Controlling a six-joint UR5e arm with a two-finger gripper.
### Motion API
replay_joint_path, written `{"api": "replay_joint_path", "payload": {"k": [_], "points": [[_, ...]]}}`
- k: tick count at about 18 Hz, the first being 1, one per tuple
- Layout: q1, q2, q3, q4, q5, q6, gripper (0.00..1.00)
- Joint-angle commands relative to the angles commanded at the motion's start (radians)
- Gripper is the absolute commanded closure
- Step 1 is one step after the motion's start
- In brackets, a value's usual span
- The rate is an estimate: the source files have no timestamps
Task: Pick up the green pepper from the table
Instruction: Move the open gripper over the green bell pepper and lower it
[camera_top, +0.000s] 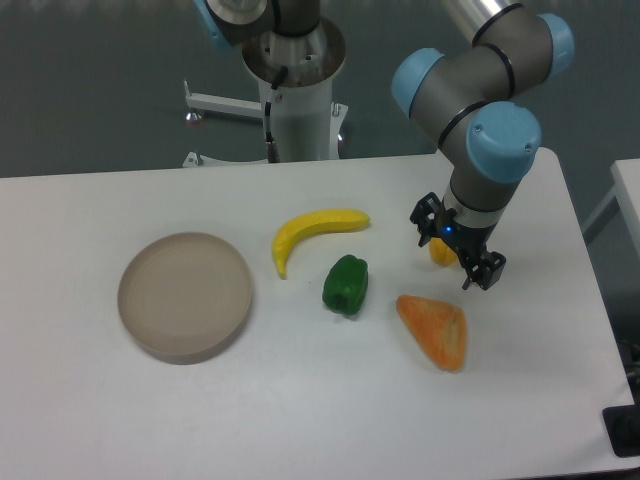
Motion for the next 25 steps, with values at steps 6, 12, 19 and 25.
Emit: {"api": "replay_joint_path", "payload": {"k": [6, 12, 19, 25], "points": [[-0.003, 0.000, 0.000, -0.005, 0.002, -0.006, 0.00], [-0.026, 0.041, -0.107, -0.032, -0.011, -0.034, 0.00], [-0.055, 0.046, -0.170, -0.029, -0.151, -0.218, 0.00], [-0.064, 0.035, -0.208, -0.006, -0.175, -0.290, 0.00]]}}
